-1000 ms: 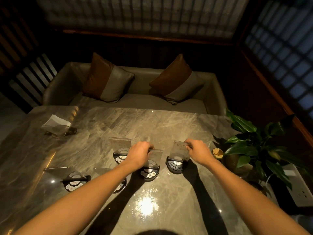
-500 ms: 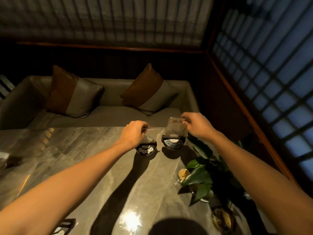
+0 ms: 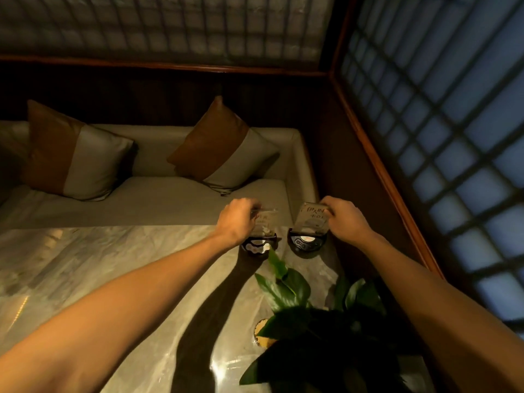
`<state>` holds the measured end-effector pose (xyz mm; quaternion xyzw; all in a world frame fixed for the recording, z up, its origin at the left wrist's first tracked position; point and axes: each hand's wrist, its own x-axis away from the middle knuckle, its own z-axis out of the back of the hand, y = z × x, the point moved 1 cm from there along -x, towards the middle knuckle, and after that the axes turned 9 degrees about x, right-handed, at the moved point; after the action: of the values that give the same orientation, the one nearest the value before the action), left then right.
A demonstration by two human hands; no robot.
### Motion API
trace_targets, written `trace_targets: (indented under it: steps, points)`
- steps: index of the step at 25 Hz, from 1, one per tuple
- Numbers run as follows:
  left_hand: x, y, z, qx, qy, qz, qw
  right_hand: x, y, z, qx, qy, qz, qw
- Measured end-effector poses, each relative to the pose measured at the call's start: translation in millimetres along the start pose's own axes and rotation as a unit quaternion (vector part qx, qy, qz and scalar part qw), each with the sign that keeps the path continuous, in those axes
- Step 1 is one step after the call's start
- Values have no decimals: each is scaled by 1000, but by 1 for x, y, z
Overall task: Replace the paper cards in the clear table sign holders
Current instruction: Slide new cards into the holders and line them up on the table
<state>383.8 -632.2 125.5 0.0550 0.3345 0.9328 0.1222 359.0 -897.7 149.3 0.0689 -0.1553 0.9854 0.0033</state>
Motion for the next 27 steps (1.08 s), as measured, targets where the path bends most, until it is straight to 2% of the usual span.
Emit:
trace_targets:
  steps: [7,14,21,24,27]
  points:
    - [-45,14,-48,-14,-36,-7,999,-31,43,-24,-8,-18,-9,1000]
    - [-68,13,-65,-3,-55,-15,998,-53,63,-44,-8,-49,-24,998]
    - [-68,12,-59,0,-87,7,996,-56,65,-42,-20,-75,-64,995]
    - [-54,10,-40,-4,-74,12,997,-49,54,-29,51,-91,-55,993]
    - [-32,-4,-5,-1,-65,40,997,-42,32,-5,108,-60,-61,991]
